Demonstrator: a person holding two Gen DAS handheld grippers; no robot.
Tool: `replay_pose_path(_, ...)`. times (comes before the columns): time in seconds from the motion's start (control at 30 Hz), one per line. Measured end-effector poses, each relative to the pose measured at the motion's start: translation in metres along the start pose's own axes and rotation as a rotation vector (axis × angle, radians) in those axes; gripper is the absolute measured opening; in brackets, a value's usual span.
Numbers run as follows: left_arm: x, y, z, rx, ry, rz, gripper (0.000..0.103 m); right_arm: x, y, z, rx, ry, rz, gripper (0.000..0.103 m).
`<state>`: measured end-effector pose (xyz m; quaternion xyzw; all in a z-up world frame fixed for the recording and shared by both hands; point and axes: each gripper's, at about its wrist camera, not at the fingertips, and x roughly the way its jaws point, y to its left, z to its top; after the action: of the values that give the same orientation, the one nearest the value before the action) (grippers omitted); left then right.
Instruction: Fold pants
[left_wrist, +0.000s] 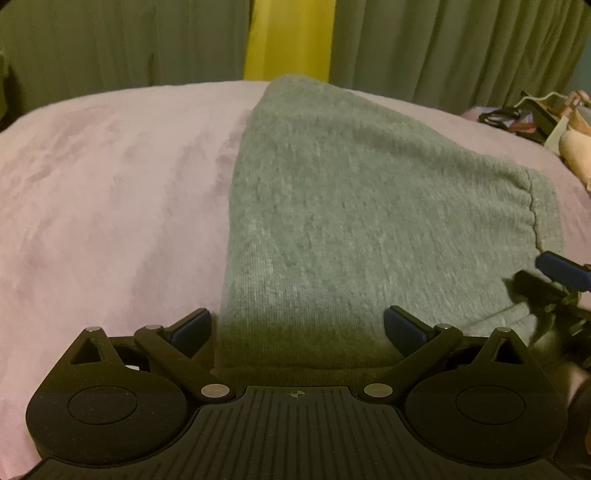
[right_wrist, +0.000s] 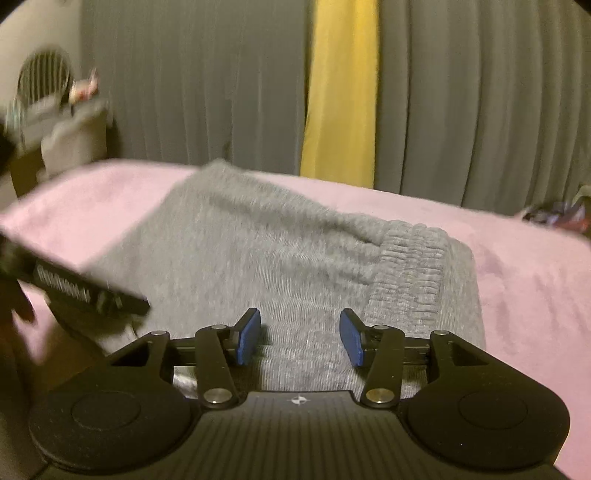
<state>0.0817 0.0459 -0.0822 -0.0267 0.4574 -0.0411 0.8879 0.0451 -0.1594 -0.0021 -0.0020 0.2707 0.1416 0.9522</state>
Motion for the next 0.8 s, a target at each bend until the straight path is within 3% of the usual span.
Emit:
replay_pose_path(0.03, 0.000, 0.002, 0.000, -0.008, -0.001, 0.001, 0.103, -0.007, -0.009, 0.003, 0.056, -0.021, 0.005, 0.063)
replay_pose_path(0.07, -0.001, 0.004, 0.000, -0.014, -0.004, 0.002, 0.103, -0.015, -0.021, 0.005, 0.126, -0.041, -0.037, 0.096)
replay_pose_path(0.1, -0.002, 0.006, 0.000, -0.021, -0.008, -0.003, 0.102, -0.022, -0.033, 0.006, 0.192, -0.062, -0.082, 0.099)
replay_pose_path(0.13, -0.002, 0.007, 0.000, -0.027, -0.011, -0.007, 0.102, -0.031, -0.051, 0.004, 0.276, -0.081, -0.082, 0.099)
replay_pose_path(0.23, -0.001, 0.010, 0.002, -0.045, -0.013, -0.013, 0.102, -0.025, -0.109, -0.015, 0.619, 0.024, 0.091, 0.099)
replay_pose_path(0.27, 0.000, 0.011, 0.003, -0.051, -0.012, -0.015, 0.102, -0.020, -0.122, -0.025, 0.722, 0.048, 0.111, 0.099)
replay_pose_path(0.37, -0.002, 0.012, 0.003, -0.064, -0.012, -0.014, 0.102, -0.003, -0.145, -0.040, 0.915, 0.078, 0.217, 0.098)
replay_pose_path(0.43, -0.003, 0.013, 0.003, -0.069, -0.022, -0.006, 0.102, 0.008, -0.146, -0.041, 0.929, 0.099, 0.293, 0.098)
replay_pose_path(0.6, -0.005, 0.014, 0.006, -0.085, -0.032, 0.001, 0.102, 0.030, -0.128, -0.026, 0.785, 0.172, 0.297, 0.099)
replay_pose_path(0.7, -0.005, 0.013, 0.006, -0.085, -0.031, 0.005, 0.102, 0.033, -0.131, -0.026, 0.840, 0.161, 0.354, 0.098)
replay_pose_path(0.8, -0.005, 0.013, 0.006, -0.090, -0.035, 0.010, 0.102, 0.031, -0.135, -0.028, 0.843, 0.157, 0.343, 0.073)
